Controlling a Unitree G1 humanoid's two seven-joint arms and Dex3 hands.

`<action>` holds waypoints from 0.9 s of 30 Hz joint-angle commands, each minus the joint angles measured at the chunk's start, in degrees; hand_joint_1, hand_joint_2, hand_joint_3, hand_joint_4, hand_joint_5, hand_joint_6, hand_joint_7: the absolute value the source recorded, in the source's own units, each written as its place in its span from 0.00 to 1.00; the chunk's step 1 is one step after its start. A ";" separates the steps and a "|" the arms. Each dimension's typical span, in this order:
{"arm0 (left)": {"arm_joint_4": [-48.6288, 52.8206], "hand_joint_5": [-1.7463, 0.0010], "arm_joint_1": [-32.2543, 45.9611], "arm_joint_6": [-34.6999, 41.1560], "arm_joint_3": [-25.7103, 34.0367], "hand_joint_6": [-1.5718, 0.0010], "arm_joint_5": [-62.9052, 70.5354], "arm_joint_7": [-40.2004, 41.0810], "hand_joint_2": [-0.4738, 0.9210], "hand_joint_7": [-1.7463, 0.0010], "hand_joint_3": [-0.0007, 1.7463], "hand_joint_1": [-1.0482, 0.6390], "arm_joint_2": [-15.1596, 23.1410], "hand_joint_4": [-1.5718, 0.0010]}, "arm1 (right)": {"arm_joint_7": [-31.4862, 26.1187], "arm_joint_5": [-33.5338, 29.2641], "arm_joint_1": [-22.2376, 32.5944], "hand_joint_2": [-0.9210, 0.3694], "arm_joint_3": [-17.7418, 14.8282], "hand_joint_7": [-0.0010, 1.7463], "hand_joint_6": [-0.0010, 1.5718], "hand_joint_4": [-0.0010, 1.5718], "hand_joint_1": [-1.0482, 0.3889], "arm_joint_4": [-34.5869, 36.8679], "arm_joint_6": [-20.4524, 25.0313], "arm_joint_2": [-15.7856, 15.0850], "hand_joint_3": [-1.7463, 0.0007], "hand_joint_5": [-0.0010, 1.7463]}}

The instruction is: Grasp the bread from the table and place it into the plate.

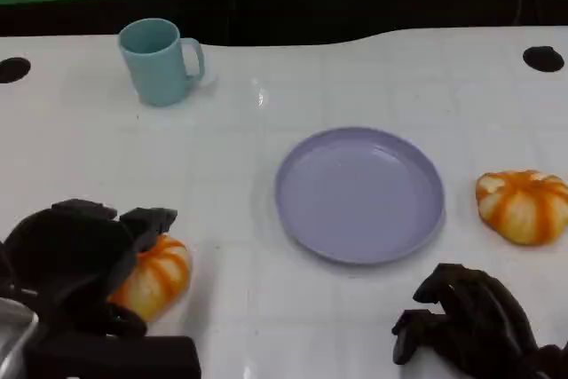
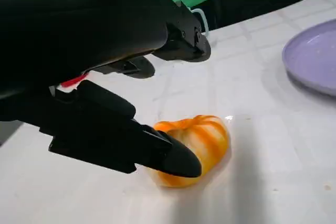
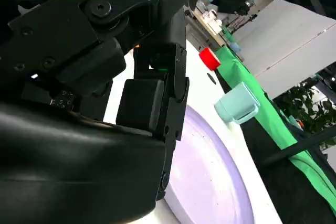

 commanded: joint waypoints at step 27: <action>37.53 0.97 -15.44 1.22 -13.64 0.79 7.55 17.16 0.99 0.99 0.02 0.28 -5.89 0.73 | -0.41 0.11 0.21 0.16 -0.27 0.22 1.00 1.00 0.00 -0.95 -0.06 -0.28 1.00 0.42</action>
